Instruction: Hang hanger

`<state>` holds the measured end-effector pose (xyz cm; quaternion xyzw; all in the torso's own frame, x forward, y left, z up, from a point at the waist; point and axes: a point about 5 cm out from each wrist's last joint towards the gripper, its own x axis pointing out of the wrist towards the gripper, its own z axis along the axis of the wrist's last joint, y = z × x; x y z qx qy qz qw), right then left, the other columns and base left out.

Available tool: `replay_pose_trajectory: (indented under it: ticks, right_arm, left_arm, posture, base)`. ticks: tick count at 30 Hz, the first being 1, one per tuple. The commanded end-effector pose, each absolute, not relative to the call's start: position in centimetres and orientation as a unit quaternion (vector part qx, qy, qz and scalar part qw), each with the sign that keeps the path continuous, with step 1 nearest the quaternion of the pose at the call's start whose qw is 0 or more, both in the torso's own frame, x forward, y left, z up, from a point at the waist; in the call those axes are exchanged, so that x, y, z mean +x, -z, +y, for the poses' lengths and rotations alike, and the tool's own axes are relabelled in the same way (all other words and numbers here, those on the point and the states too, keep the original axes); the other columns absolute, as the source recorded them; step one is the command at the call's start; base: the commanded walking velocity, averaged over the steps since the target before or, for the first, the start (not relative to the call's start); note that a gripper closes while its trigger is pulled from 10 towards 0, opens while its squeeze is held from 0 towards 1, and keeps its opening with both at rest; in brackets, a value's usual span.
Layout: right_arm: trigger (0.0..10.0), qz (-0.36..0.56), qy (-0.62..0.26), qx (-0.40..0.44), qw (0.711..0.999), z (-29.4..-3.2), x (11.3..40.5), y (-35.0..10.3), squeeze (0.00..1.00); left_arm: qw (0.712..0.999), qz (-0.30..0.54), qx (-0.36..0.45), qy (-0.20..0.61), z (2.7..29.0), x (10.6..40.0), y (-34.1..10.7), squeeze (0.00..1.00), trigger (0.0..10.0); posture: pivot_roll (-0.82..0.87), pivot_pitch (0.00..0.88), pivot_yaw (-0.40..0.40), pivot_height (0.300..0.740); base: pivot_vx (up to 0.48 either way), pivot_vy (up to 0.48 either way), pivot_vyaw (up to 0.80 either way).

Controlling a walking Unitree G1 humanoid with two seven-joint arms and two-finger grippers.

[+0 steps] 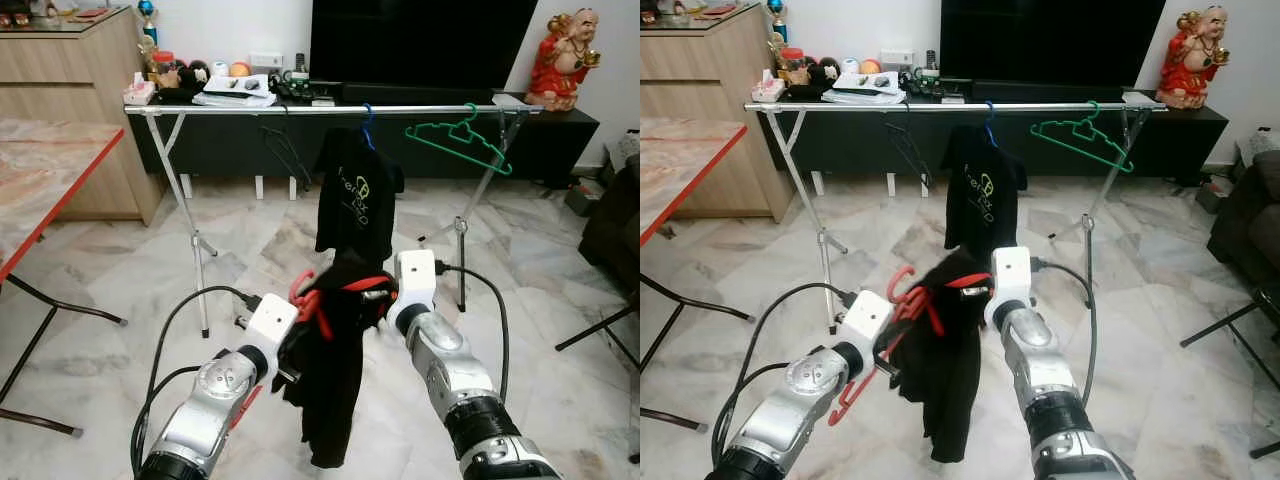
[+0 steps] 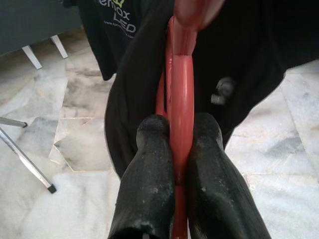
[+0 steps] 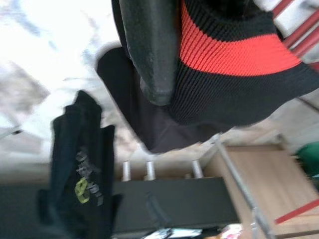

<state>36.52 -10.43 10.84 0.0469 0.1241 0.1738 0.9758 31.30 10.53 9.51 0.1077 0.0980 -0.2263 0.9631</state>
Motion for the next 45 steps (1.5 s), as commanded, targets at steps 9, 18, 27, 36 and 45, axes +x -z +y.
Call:
replay_pose_trajectory:
  ticks: [9, 18, 27, 36, 45]
  right_arm:
    - [10.0, 0.112, -0.259, 0.021, 0.959, -10.3, 35.4, -10.7, 0.0]
    - [10.0, 0.05, -0.378, -0.018, 0.924, -9.0, 34.4, -12.2, 0.0]
    - [10.0, 0.002, -0.363, -0.049, 0.93, -10.2, 35.7, -14.5, 0.0]
    - [10.0, -0.012, -0.494, -0.059, 0.867, -9.5, 32.9, -14.3, 0.0]
    - [10.0, 0.03, -0.5, -0.086, 0.861, -11.0, 31.8, -12.7, 0.0]
  left_arm:
    - [0.964, 0.094, 0.1, 0.229, 10.4, 31.5, -9.8, 0.0, 10.0]
    - [0.952, 0.092, 0.081, 0.281, 9.1, 30.7, -9.7, 0.0, 10.0]
    - [0.95, 0.098, 0.082, 0.286, 9.2, 30.6, -9.5, 0.0, 10.0]
    - [0.949, 0.096, 0.076, 0.289, 9.1, 30.5, -9.6, 0.0, 10.0]
    - [0.946, 0.09, 0.073, 0.303, 8.7, 30.3, -9.7, 0.0, 10.0]
  posture:
    - [0.03, 0.0, -0.062, 0.74]
    - [0.03, 0.0, -0.063, 0.74]
    - [0.04, 0.0, -0.066, 0.74]
    - [0.03, 0.0, -0.065, 0.74]
    - [0.03, 0.0, -0.066, 0.74]
  base:
    - [0.0, 0.0, 0.0]
    - [0.0, 0.0, 0.0]
    - [0.0, 0.0, 0.0]
    - [0.0, 0.0, 0.0]
    - [0.0, 0.0, 0.0]
